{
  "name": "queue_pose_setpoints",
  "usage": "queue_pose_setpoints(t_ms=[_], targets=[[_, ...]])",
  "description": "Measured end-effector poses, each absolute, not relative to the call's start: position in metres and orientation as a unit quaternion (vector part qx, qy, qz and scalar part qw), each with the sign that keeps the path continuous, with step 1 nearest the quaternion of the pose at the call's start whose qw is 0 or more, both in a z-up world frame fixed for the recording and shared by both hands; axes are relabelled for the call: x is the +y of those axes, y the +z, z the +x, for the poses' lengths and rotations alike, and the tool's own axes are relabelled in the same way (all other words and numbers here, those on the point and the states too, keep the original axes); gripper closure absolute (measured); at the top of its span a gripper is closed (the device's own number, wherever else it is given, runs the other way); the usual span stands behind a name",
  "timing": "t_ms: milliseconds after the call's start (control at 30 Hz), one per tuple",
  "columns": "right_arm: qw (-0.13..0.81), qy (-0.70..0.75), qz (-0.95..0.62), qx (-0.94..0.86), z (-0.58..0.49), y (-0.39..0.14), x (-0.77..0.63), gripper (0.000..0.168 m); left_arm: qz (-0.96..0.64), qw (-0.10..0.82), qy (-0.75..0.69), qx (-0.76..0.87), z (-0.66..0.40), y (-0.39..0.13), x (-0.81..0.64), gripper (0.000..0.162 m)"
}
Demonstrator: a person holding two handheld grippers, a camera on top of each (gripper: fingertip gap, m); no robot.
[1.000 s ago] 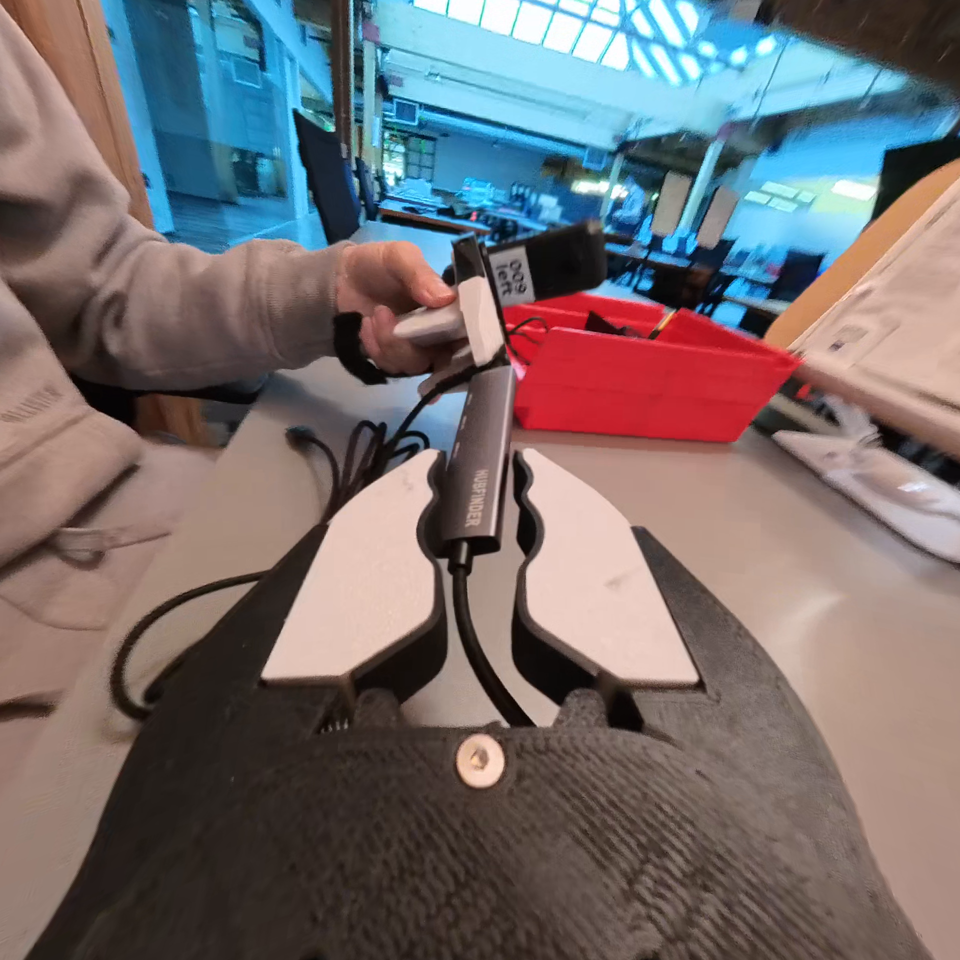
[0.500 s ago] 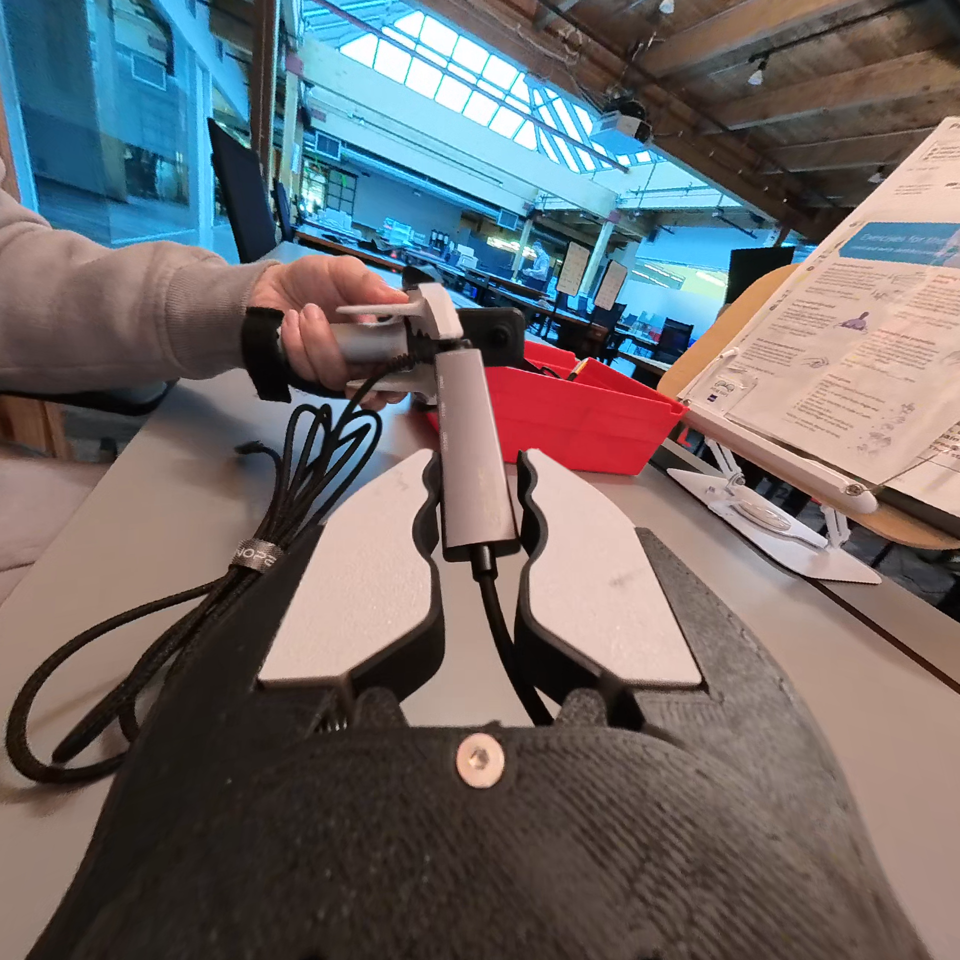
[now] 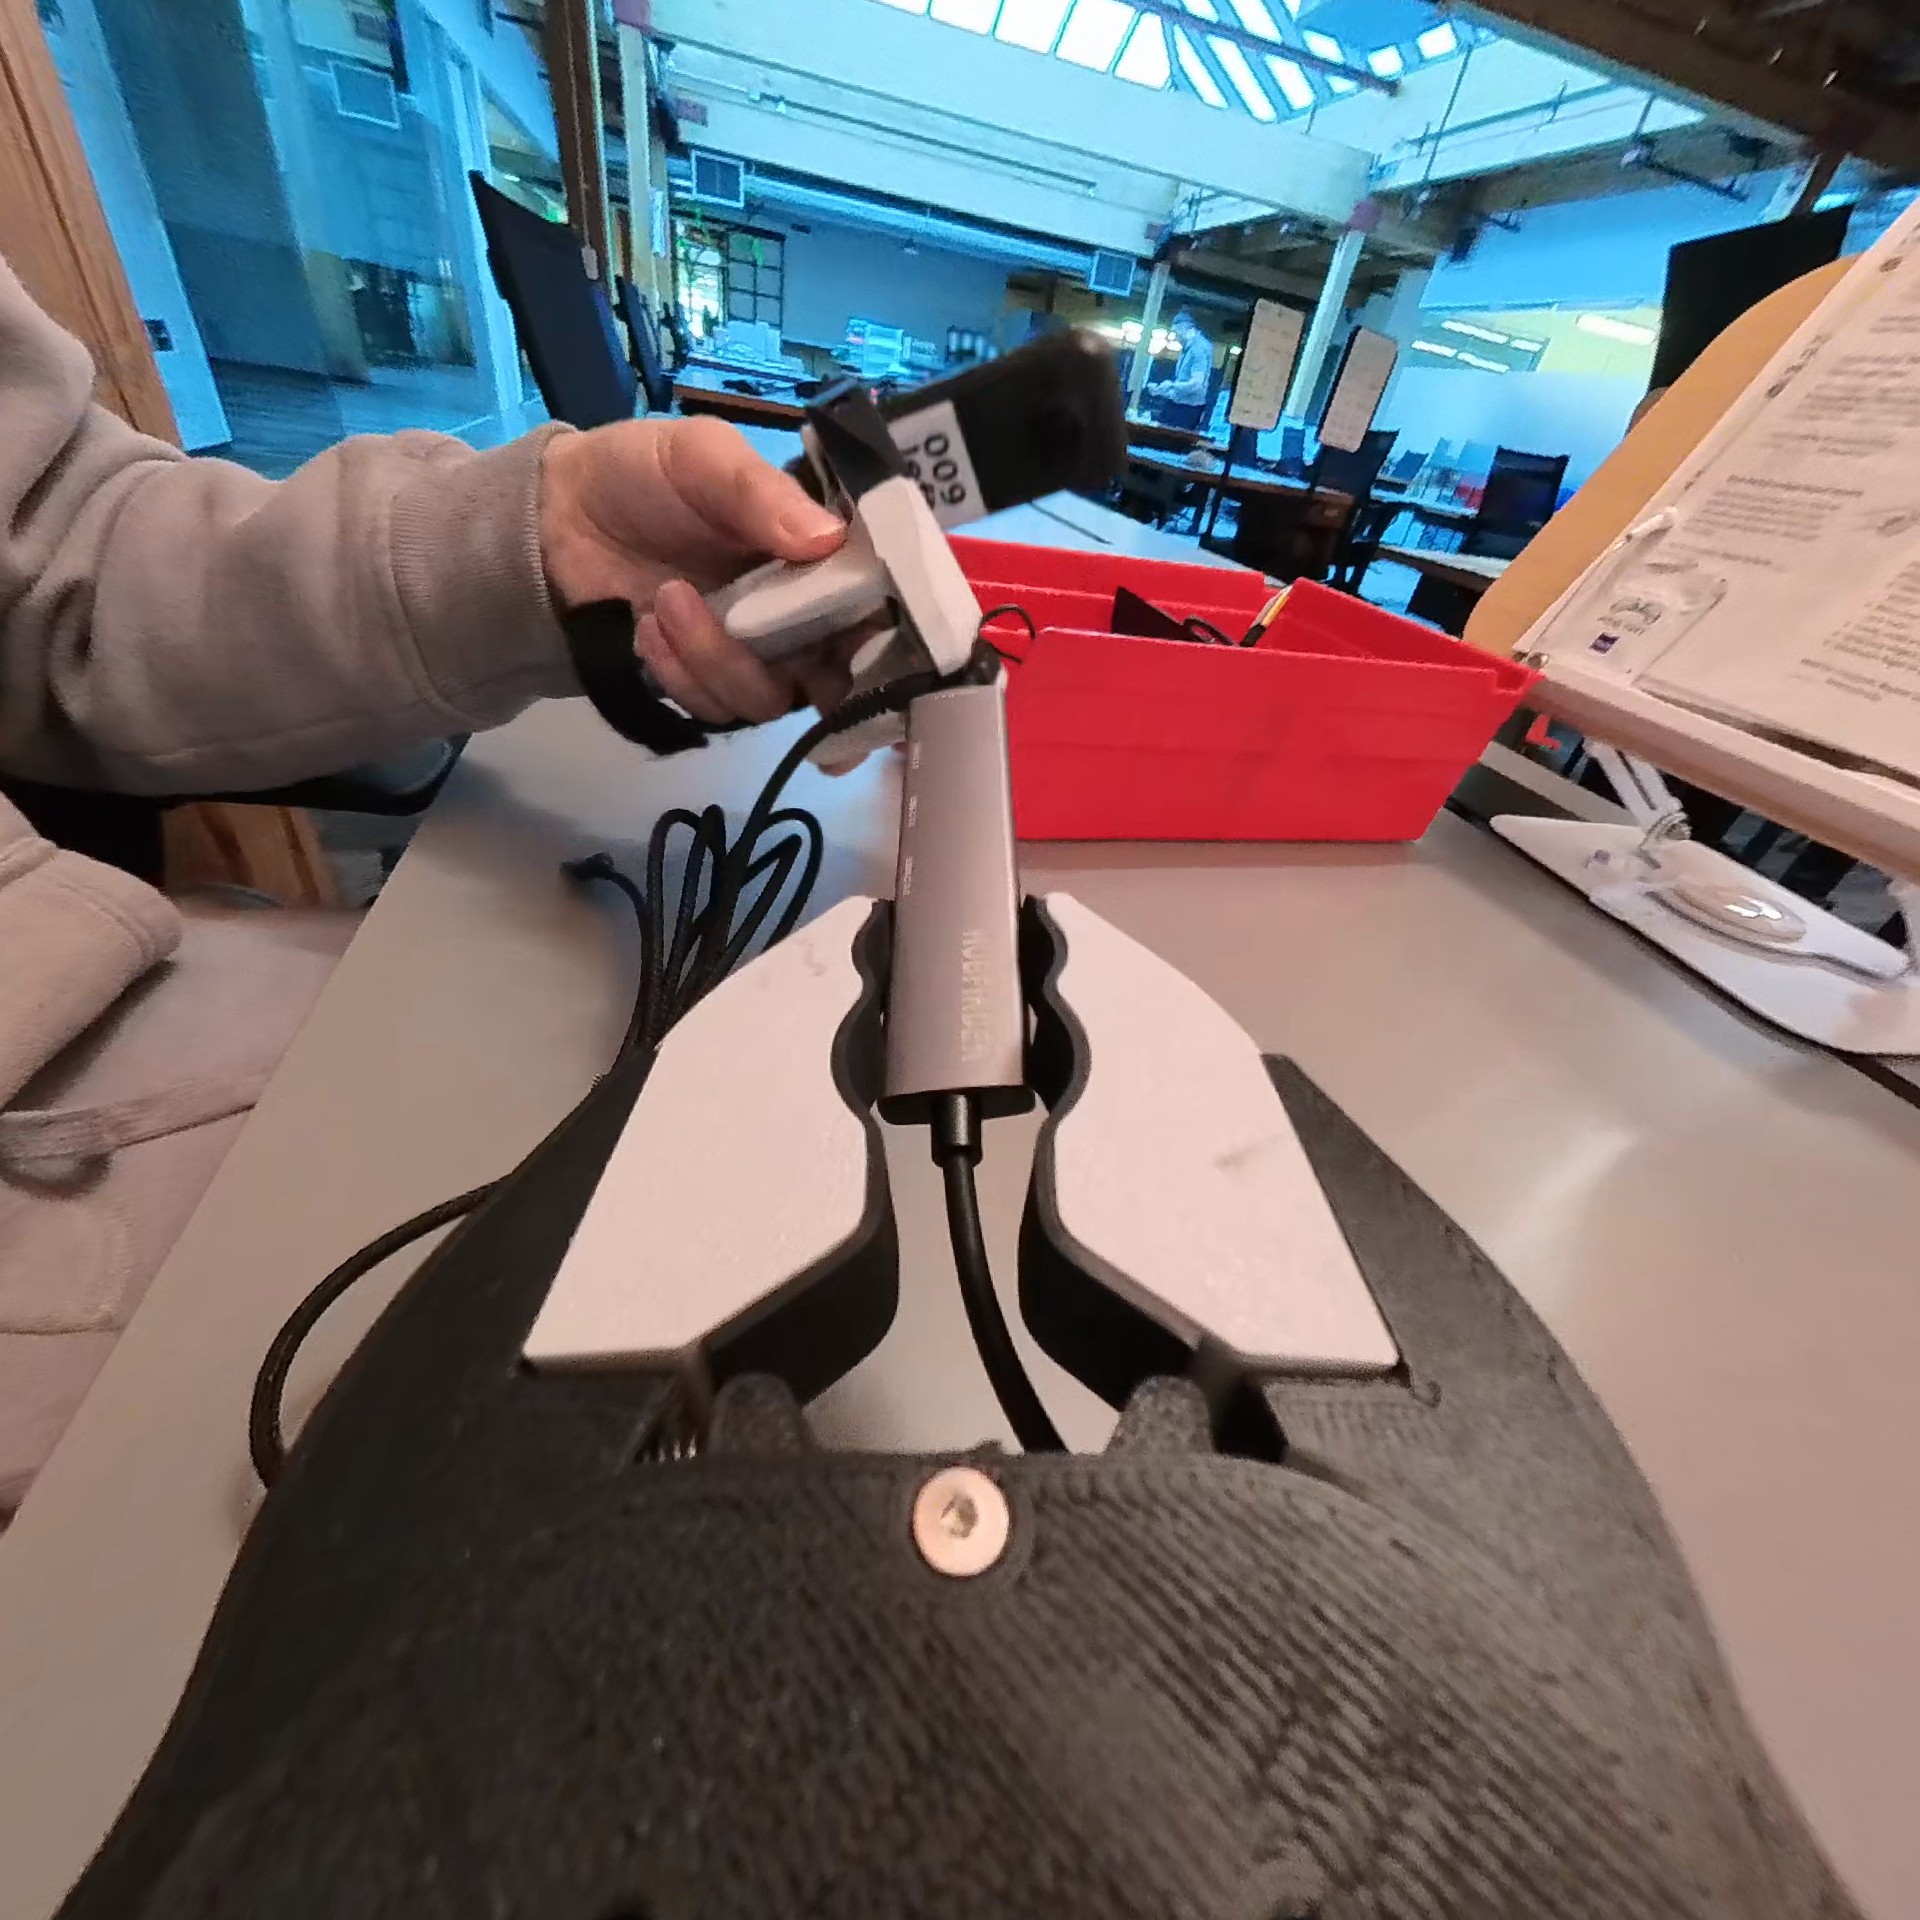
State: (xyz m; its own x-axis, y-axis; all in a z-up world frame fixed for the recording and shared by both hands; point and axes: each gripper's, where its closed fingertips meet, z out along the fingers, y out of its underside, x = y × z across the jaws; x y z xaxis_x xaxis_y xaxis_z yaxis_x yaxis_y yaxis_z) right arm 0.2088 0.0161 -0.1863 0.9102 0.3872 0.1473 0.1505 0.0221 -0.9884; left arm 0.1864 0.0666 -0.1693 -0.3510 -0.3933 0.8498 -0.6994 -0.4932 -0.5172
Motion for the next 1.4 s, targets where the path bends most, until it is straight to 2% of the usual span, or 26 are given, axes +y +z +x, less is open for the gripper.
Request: queue_pose_setpoints(t_ms=[133,300,400,833,1400], targets=[[0.674,0.090,-0.706,-0.200,0.206,-0.191,0.018,0.144,0.567,0.064,0.609,-0.551,0.181,-0.177,0.073,0.149],[0.673,0.089,-0.707,-0.198,0.206,-0.191,0.018,0.144,0.573,0.094,0.600,-0.550,0.173,-0.178,0.075,0.154],[0.669,0.088,-0.709,-0.204,0.204,-0.193,0.018,0.144,0.577,0.104,0.597,-0.547,0.173,-0.180,0.074,0.150],[0.633,0.112,-0.727,-0.242,0.194,-0.203,0.010,0.144,0.565,0.143,0.556,-0.593,0.162,-0.196,0.060,0.154],[0.635,0.096,-0.735,-0.218,0.201,-0.203,0.017,0.144,0.570,0.115,0.582,-0.569,0.176,-0.196,0.063,0.153]])
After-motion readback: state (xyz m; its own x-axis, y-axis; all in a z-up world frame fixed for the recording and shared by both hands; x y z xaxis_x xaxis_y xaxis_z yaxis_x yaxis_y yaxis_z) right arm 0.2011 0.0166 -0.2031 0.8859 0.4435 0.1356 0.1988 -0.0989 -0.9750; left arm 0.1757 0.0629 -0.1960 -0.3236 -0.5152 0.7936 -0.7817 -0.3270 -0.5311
